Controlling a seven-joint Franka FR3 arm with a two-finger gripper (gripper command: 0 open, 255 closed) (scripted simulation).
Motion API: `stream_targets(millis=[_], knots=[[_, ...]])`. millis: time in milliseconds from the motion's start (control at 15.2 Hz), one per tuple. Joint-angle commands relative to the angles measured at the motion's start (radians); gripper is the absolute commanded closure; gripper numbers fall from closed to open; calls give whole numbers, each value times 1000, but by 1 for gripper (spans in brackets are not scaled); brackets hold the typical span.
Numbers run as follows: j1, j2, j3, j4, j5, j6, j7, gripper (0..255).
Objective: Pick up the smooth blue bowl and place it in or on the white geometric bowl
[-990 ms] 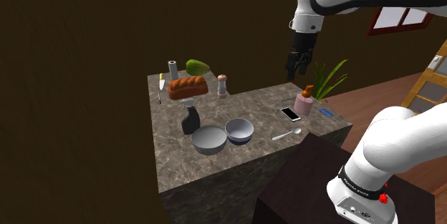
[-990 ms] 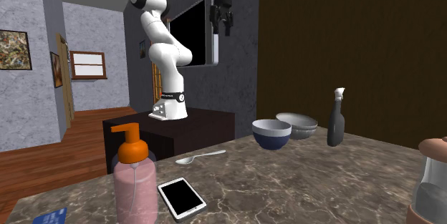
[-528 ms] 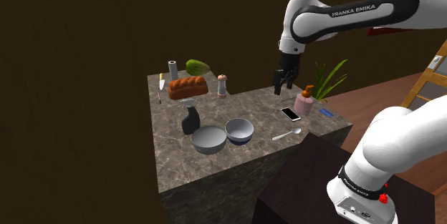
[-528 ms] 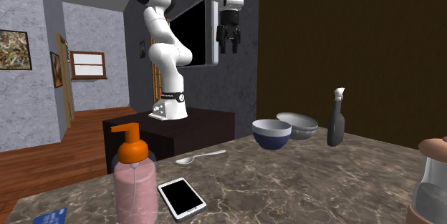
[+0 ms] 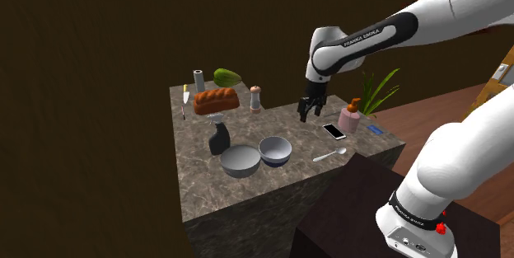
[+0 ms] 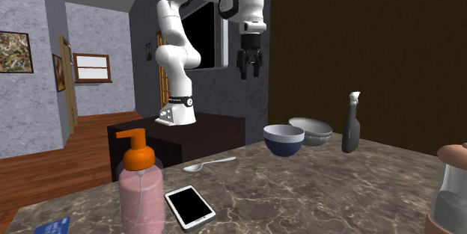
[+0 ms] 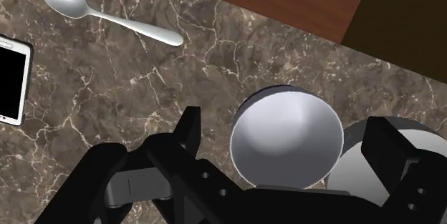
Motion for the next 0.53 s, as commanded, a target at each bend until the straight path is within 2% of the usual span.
stream_targets(millis=[0,462], knots=[[1,70,-7,-3,13,77,-11,0],[8,345,-20,63,93,290,-62,0]])
